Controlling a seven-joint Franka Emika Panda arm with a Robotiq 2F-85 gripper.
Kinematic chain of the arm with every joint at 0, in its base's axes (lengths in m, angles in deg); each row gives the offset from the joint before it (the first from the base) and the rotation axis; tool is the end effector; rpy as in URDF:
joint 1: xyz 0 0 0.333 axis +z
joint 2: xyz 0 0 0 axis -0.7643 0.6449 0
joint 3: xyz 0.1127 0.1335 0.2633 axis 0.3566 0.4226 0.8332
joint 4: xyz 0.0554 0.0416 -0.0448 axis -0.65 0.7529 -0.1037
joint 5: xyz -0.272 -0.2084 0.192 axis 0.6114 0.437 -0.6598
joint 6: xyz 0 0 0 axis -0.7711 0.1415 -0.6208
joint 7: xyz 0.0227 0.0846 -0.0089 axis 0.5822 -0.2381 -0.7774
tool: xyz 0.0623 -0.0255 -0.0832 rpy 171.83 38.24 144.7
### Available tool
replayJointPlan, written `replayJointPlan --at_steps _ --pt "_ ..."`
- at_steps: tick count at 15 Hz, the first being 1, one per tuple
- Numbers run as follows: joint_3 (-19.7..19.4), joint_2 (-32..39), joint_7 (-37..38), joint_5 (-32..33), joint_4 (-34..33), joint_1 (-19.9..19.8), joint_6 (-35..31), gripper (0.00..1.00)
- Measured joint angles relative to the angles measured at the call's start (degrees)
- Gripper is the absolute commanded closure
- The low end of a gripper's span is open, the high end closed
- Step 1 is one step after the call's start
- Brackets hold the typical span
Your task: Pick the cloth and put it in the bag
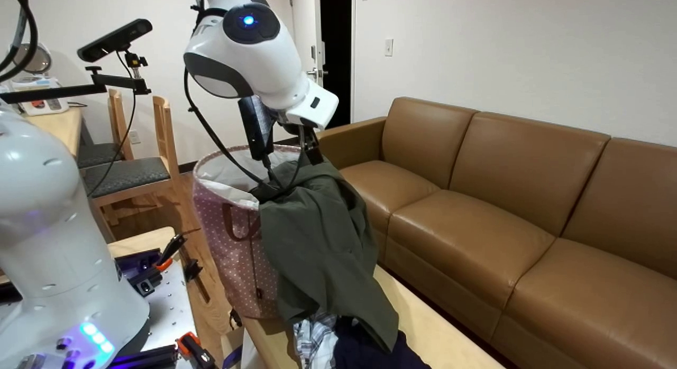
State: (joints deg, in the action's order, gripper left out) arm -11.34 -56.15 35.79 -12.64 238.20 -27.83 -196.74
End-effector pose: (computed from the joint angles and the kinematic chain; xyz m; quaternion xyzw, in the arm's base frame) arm 0.3985 -0.0270 0.3539 -0.9191 0.1503 -0.2196 0.2907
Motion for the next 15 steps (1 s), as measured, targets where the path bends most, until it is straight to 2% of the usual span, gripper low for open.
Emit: replayJointPlan --at_steps 2,5,8,10,13,14,15 --pt "-1.1 0.1 -0.4 -5.5 0.7 0.4 -2.3 0.0" --pt "-5.8 1.7 -4.0 -14.3 3.6 0.7 -3.6 0.0" --pt "-10.6 7.5 -8.2 -20.3 4.3 0.8 -1.2 0.0" --pt "-12.4 12.9 -8.6 -21.1 4.4 1.0 4.0 0.0" --pt "-12.9 21.6 -8.5 -22.8 4.4 1.9 10.5 0.0" --pt "-10.7 24.6 -8.3 -23.3 4.4 -0.2 12.4 0.0" --pt "-6.8 27.5 -8.1 -23.4 4.3 -4.3 14.2 0.0"
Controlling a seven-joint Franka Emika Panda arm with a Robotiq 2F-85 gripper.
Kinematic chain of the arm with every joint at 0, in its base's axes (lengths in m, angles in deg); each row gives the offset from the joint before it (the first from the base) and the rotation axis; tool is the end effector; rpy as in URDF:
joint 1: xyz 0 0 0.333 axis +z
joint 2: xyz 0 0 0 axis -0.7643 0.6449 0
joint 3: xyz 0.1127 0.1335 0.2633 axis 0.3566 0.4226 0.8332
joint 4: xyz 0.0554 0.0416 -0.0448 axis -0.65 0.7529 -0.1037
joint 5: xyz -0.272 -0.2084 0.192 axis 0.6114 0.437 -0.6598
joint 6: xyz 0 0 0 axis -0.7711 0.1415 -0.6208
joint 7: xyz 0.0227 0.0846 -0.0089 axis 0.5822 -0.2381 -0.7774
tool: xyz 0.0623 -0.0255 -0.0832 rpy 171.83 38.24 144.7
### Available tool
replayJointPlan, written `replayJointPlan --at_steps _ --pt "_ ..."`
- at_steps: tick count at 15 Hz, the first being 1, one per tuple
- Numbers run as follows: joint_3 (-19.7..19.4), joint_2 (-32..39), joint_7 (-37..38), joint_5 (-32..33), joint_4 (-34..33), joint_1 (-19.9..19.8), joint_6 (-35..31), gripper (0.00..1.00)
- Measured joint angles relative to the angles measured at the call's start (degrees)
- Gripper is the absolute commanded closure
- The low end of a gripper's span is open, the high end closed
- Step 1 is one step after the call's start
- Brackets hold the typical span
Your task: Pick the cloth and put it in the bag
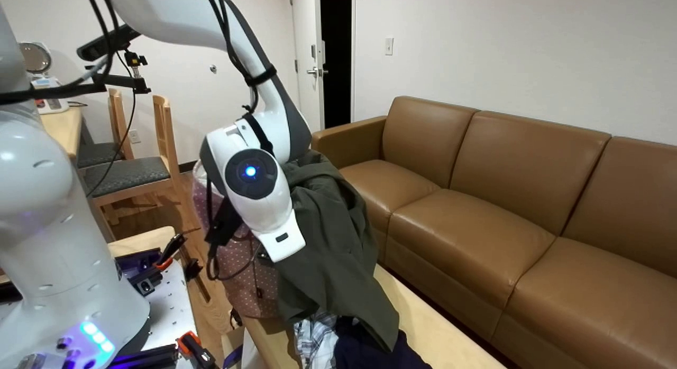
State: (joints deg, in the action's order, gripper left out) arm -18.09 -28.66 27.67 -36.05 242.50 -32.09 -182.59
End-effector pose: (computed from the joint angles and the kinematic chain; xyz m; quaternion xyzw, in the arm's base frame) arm 0.3109 -0.0730 0.1581 -0.8724 0.3781 -0.0066 0.3097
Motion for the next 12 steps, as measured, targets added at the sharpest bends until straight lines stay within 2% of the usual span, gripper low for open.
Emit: replayJointPlan --at_steps 3,6,9,12 --pt "7.9 6.3 0.0 -0.1 -0.7 -10.2 2.5 0.0" --pt "12.2 11.1 -0.5 -0.1 -2.5 -16.6 3.9 0.0" --pt "15.4 14.4 -4.2 -2.0 -6.0 -19.4 5.1 0.0" --pt "17.3 14.9 -12.6 -10.4 -8.6 -20.0 5.2 0.0"
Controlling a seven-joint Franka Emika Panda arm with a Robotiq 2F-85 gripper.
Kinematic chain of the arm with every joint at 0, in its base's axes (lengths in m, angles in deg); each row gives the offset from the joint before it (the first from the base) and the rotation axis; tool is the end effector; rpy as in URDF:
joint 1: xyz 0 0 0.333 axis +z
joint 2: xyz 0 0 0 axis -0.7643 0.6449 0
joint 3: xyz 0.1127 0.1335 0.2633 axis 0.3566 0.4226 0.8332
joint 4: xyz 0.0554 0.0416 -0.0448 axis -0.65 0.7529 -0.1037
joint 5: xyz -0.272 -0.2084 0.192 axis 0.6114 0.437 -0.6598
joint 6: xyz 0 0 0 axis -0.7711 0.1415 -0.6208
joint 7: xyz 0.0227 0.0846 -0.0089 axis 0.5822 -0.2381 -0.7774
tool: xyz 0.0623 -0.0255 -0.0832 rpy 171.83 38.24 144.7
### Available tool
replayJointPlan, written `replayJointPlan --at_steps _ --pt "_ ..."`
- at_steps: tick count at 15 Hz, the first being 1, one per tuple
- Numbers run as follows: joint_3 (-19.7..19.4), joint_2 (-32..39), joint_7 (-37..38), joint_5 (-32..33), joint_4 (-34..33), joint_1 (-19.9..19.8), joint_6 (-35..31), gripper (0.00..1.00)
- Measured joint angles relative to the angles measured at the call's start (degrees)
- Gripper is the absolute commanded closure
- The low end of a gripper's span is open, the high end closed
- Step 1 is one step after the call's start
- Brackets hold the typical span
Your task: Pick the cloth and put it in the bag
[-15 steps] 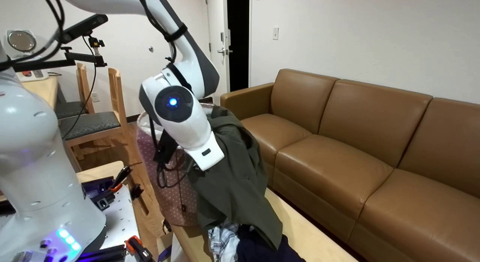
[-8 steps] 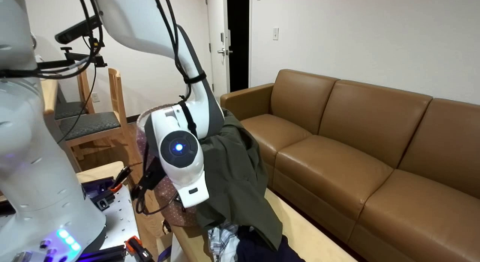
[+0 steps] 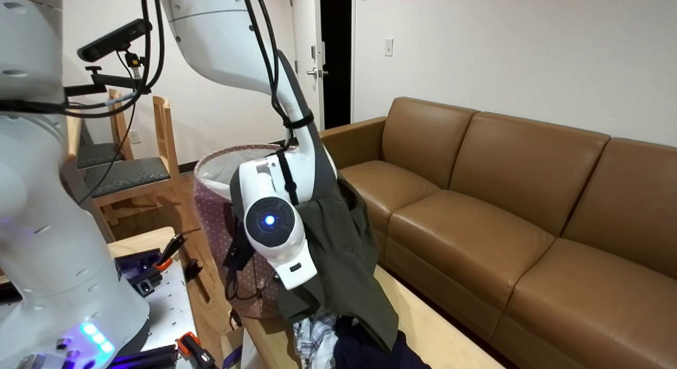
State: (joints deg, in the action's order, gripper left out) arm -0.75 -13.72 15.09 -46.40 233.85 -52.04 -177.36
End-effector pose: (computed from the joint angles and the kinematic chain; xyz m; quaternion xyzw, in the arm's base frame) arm 0.3293 -0.0849 0.0983 -0.8571 0.3840 -0.0165 0.3430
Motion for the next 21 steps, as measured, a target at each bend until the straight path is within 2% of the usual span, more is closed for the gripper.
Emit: replayJointPlan --at_steps 2,3,4,9,14,18,21 --pt "0.2 -0.2 -5.3 -6.1 -1.0 0.0 1.3 0.0" --pt "0.2 -0.3 -7.6 -8.8 -1.3 -0.1 2.7 0.25" --pt "0.2 -0.4 -9.3 -11.3 -1.6 -0.3 4.7 0.26" --pt "-0.1 1.8 -17.5 -21.5 -2.4 -2.4 18.4 0.59" --pt "-1.2 6.8 -23.8 -24.5 -3.4 -4.1 30.4 0.92" --pt "-2.2 9.3 -25.4 -24.6 -4.3 -4.5 35.5 0.99" --pt "-3.9 8.1 -28.1 -24.6 -3.5 -4.6 38.1 0.95"
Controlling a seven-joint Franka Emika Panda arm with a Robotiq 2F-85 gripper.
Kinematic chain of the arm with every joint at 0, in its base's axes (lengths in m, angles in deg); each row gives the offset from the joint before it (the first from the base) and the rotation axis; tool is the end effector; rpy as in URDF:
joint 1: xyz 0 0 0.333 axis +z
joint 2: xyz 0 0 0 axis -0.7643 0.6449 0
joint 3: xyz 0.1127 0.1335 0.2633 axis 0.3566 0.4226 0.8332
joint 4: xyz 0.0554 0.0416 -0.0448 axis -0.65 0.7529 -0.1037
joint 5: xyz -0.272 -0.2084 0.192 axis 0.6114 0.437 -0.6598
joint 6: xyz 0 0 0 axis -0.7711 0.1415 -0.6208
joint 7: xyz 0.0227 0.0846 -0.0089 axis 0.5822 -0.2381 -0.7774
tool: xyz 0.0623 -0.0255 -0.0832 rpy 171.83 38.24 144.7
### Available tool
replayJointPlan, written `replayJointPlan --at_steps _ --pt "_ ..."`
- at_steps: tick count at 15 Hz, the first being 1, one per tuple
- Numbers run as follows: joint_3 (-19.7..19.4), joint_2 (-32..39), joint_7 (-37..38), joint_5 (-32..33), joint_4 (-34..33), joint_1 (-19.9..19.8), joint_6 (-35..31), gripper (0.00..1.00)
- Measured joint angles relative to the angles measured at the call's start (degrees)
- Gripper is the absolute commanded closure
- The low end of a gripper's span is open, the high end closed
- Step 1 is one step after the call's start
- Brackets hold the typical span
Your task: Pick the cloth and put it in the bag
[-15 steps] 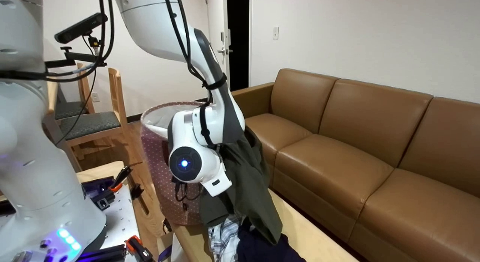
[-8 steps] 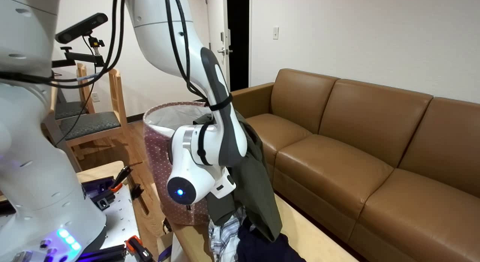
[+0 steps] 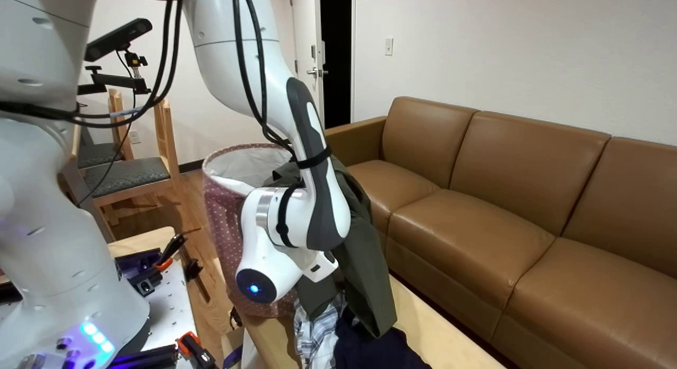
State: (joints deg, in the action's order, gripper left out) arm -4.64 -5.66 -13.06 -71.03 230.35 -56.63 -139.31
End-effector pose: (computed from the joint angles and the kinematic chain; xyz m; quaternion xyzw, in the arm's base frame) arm 0.3723 -0.0855 0.0912 -0.7123 0.3295 -0.2684 0.5586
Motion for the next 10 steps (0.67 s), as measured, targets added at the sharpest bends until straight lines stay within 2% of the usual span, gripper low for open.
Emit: replayJointPlan --at_steps 6,10 --pt "-1.0 -15.6 -14.9 -0.2 11.7 0.9 -0.8 0.95" --pt "3.4 -21.5 -22.2 -4.9 10.6 3.1 -6.8 0.95"
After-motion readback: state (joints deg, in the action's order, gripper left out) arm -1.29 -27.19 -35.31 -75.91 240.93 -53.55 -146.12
